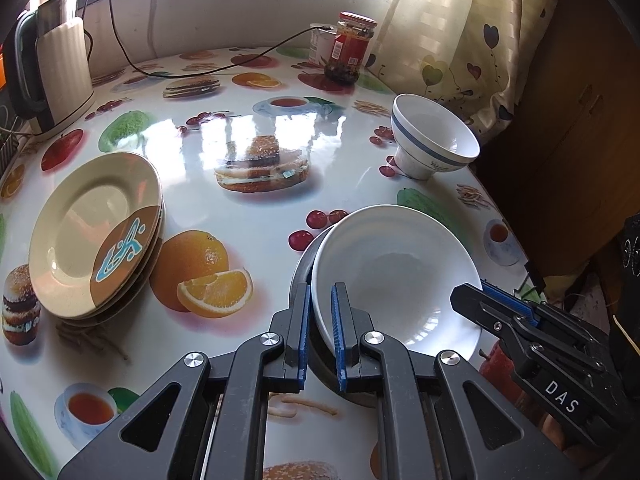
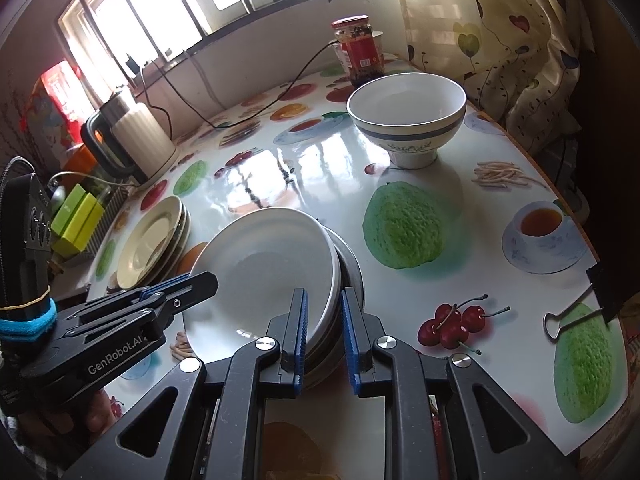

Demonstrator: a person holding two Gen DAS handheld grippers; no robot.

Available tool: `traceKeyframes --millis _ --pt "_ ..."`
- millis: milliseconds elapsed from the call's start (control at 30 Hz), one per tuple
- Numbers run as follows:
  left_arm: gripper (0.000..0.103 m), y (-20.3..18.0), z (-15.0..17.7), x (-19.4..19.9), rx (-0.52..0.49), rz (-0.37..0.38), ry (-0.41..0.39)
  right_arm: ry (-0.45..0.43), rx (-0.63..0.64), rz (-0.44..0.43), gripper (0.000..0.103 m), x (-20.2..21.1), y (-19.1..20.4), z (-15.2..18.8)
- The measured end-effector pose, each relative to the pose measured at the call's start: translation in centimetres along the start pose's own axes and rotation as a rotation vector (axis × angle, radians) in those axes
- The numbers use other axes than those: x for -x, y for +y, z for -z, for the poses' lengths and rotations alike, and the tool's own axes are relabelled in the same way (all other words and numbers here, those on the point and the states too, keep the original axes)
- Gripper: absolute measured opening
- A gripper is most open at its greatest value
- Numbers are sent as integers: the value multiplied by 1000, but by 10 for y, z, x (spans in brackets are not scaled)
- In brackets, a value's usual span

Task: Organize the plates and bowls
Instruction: 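Lower the white bowl into the stacked bowls and open the left gripper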

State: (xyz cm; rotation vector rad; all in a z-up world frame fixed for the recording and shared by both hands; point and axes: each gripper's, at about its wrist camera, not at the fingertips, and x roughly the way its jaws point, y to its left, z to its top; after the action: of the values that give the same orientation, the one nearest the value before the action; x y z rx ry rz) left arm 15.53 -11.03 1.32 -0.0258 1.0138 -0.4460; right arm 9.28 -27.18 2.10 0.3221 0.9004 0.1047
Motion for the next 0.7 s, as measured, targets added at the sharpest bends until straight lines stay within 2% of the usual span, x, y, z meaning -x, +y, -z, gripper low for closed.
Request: traceKeyframes --millis 333,700 --pt "10 1 -1 1 -3 4 -4 -9 -12 7 19 1 -2 -1" --pt "12 2 -10 6 -9 -38 -31 -35 -18 32 30 6 -6 -7"
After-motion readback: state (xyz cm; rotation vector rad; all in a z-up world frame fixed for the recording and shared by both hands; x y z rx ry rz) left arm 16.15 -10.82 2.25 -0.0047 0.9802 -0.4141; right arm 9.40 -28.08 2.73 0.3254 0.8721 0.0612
